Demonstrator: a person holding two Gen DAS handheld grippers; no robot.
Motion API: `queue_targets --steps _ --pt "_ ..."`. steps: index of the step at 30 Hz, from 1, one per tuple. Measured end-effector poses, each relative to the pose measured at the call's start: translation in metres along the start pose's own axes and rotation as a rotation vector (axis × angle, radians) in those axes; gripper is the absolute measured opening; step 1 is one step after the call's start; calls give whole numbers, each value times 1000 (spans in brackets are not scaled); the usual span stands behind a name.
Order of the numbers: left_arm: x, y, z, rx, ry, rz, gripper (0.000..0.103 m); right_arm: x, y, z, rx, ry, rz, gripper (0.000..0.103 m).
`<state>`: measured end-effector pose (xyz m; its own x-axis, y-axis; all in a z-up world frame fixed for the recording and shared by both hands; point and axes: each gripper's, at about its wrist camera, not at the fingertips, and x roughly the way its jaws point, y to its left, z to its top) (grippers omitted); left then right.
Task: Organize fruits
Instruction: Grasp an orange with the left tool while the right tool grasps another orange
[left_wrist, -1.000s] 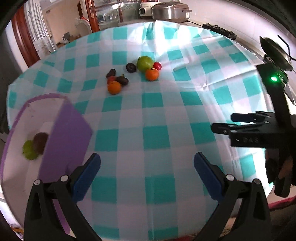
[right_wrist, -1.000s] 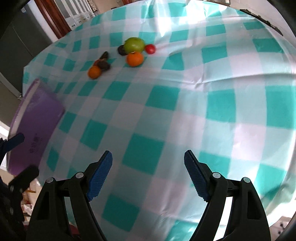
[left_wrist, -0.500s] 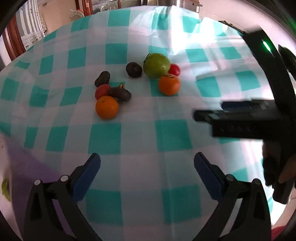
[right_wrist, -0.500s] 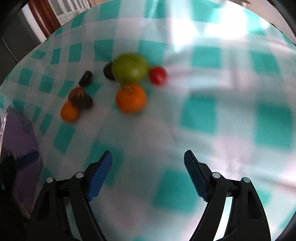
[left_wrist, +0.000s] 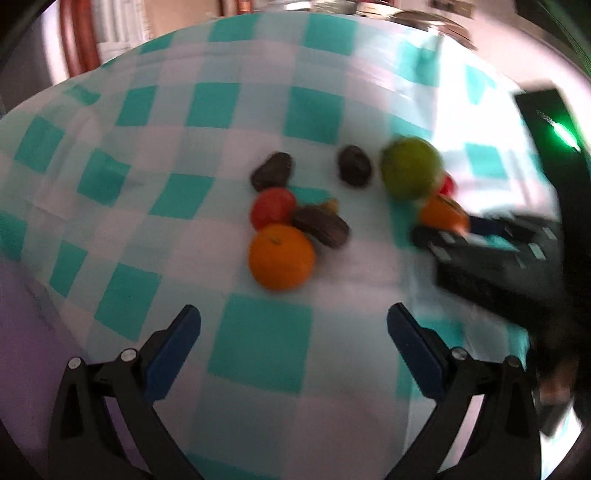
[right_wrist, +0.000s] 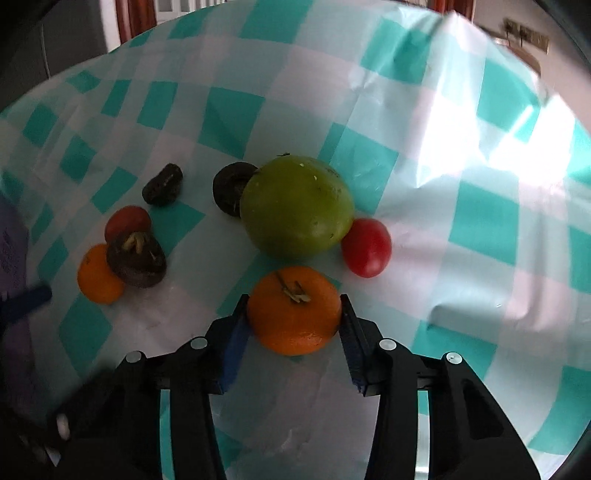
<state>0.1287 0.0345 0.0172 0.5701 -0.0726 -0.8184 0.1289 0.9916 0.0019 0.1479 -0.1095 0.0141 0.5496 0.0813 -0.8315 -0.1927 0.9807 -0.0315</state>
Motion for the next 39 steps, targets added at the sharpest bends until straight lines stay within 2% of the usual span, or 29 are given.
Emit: queue_targets --steps 4,7,10,12,13,14,16,24,28,30,34,39 --pt "19 6 17 -73 -4 41 101 -7 -17 -14 102 -7 -14 44" --pt "35 4 26 -51 15 50 99 -12 -24 -23 131 -9 -20 44" --pt "42 1 29 -10 2 18 81 -11 -26 -22 127 -11 -15 45" --pt "43 -3 30 44 -23 -15 58 -13 -28 -24 132 -12 -13 45" --pt "43 -4 30 59 -27 -18 52 -15 -30 -28 136 -14 -14 45" --pt "43 -5 30 73 -32 -34 41 -18 -30 -31 141 -16 -17 45" --pt "43 -9 26 116 -37 -35 41 -20 -30 -36 148 -12 -21 45" --pt "31 -21 3 158 1 -49 41 -47 -41 -72 158 -3 -31 45" --pt "12 -48 -22 219 37 -47 41 -69 -43 -105 128 4 -5 45" --pt "4 -57 -33 197 64 -44 41 -82 -44 -123 112 13 21 45" --pt "-12 -67 -54 41 158 -17 41 -110 -48 -158 99 59 98 45" --pt "-56 -107 -101 47 205 0 41 -140 -59 -190 65 97 162 45"
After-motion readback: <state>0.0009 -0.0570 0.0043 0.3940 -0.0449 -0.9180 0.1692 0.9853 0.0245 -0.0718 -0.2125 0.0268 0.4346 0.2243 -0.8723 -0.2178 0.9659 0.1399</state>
